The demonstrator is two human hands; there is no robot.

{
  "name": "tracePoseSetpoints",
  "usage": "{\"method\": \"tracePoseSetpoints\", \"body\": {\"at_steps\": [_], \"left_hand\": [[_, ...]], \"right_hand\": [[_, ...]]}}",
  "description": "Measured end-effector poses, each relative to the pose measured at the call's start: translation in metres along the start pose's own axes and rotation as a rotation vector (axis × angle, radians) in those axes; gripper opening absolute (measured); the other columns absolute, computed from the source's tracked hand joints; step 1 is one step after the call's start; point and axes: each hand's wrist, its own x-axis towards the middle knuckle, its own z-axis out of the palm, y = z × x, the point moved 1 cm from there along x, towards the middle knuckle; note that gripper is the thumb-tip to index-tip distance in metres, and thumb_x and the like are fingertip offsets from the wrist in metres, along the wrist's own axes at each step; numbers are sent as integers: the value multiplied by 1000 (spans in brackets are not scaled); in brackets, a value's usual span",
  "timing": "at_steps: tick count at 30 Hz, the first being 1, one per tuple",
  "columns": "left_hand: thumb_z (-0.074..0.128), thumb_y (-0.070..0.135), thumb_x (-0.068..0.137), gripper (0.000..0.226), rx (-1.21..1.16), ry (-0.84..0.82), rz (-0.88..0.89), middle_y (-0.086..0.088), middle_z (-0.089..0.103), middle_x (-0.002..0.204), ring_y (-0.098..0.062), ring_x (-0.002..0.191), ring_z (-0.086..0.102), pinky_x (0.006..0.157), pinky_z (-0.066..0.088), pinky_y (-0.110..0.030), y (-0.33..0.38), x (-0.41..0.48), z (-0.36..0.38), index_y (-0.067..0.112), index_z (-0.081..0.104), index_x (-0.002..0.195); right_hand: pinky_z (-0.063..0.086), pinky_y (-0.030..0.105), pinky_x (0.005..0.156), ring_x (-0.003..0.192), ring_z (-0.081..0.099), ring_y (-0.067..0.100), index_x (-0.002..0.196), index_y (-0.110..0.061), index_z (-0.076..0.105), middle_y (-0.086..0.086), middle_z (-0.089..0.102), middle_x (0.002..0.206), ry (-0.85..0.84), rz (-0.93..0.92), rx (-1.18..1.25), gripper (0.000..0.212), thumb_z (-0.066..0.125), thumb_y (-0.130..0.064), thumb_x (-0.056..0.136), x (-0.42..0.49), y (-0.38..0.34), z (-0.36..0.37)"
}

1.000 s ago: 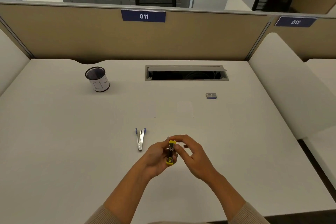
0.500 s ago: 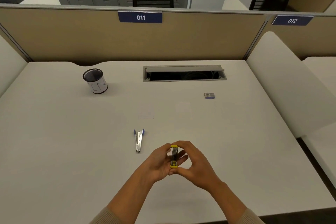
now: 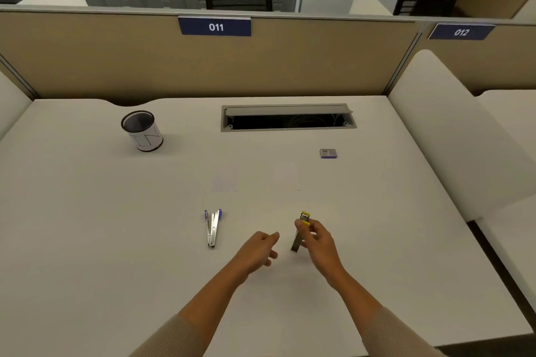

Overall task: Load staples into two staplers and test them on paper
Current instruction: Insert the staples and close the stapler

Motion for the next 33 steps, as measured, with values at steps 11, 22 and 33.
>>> {"method": "tracePoseSetpoints", "body": {"at_steps": [11,22,33], "left_hand": [[50,43,96,33,346,243,209,-5,67,111,-22,99,62,81,47,-31,20,74,-15,16,61,112],[47,28,98,43,748,384,428,1,35,151,-21,134,36,103,35,-35,46,131,-17,22,43,140],[31,30,105,54,1047,333,446,0,7,164,-23,149,11,121,12,-43,57,168,-15,21,12,155]], "right_hand": [[31,20,53,58,37,11,68,-17,38,-4,41,63,-14,-45,-305,39,49,-36,100,62,19,-2],[35,22,52,56,43,10,96,-20,51,-3,52,65,32,-165,-329,11,55,-30,98,82,26,0],[45,21,59,64,54,11,91,-29,54,-3,61,72,74,-163,-280,19,72,-25,87,89,34,-4]]}}
